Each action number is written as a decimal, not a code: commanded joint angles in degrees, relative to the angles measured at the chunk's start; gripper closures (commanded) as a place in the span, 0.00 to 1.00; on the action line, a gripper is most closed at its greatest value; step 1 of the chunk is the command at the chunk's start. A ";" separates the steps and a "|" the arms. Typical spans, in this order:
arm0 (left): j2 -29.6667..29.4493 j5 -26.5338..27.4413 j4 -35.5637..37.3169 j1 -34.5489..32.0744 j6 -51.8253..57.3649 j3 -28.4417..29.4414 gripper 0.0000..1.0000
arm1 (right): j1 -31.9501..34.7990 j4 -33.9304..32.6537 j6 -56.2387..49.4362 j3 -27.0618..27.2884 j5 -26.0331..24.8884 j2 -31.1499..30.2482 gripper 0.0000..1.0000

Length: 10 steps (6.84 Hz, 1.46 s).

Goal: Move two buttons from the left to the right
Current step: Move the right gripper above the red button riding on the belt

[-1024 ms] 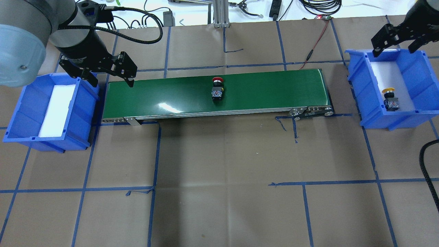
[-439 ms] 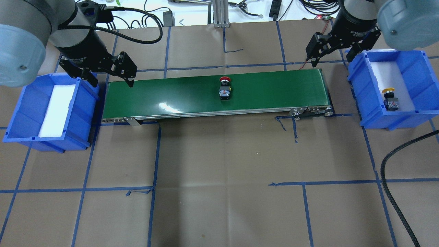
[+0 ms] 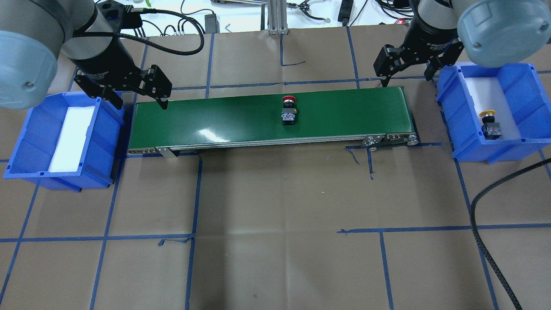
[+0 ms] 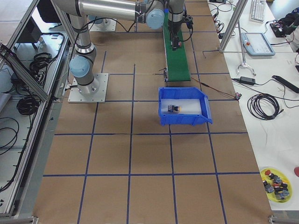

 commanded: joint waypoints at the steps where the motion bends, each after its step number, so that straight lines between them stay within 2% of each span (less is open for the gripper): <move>1: -0.06 0.00 0.00 0.00 0.04 0.00 0.01 | -0.05 -0.25 -0.07 0.18 0.05 0.30 0.00; 7: 0.03 0.00 0.00 0.00 0.04 0.00 0.01 | 0.03 -0.17 0.19 0.80 0.40 0.74 0.00; 8: -0.05 0.00 0.00 0.00 -0.05 0.00 0.01 | 0.03 -2.26 0.54 1.41 0.92 1.70 0.00; 10: 0.03 0.00 -0.08 0.00 0.04 -0.09 0.01 | 0.39 -12.59 0.89 5.78 1.10 2.76 0.00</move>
